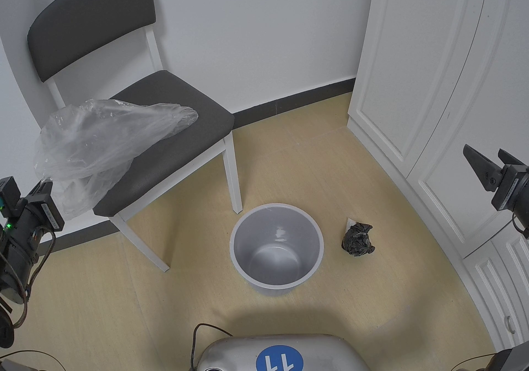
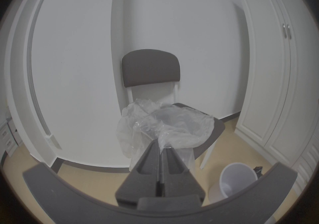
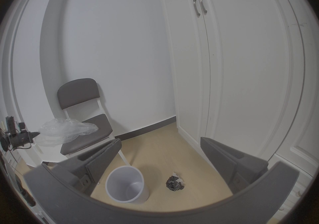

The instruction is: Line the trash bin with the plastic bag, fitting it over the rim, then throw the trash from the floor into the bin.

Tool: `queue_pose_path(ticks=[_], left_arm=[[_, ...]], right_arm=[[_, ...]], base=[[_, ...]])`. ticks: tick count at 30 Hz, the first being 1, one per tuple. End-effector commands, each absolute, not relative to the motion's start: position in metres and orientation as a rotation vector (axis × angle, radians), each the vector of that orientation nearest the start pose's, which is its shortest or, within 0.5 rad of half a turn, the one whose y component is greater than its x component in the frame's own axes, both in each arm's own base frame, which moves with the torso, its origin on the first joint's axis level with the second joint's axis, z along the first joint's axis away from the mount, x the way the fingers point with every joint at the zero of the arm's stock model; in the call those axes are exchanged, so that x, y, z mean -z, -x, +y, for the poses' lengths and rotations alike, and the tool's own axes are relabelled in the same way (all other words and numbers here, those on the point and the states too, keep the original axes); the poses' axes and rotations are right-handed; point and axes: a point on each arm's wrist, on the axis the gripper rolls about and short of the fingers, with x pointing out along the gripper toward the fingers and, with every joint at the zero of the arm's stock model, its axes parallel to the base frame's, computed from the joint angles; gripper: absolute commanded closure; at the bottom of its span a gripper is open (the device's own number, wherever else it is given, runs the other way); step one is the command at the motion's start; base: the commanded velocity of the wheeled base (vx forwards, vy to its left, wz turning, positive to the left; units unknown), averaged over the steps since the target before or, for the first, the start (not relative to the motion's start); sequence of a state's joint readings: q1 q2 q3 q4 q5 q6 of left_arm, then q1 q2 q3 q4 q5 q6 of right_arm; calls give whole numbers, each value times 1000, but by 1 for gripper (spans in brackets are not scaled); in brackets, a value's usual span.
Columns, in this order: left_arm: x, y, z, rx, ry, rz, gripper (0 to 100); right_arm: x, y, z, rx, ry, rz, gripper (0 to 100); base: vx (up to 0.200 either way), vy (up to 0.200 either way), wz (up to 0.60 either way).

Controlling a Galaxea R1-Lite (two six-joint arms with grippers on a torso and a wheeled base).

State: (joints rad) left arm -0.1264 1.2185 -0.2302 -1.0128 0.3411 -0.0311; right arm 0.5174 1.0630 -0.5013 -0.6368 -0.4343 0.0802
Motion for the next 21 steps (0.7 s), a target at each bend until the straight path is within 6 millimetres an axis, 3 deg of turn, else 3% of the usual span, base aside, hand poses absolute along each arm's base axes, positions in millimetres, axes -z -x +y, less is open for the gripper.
queue_pose_path(ticks=[1,21], left_arm=[[-189,-142,-16,-174,65,-94,100],[-215,-193,-55,-19,119,-156,100]], right_arm=[[-233,-133,65,-86,-99,-38,0],[-212,-159,78,-76,-73,25,0]], base=[[0,0,0],[0,0,0]])
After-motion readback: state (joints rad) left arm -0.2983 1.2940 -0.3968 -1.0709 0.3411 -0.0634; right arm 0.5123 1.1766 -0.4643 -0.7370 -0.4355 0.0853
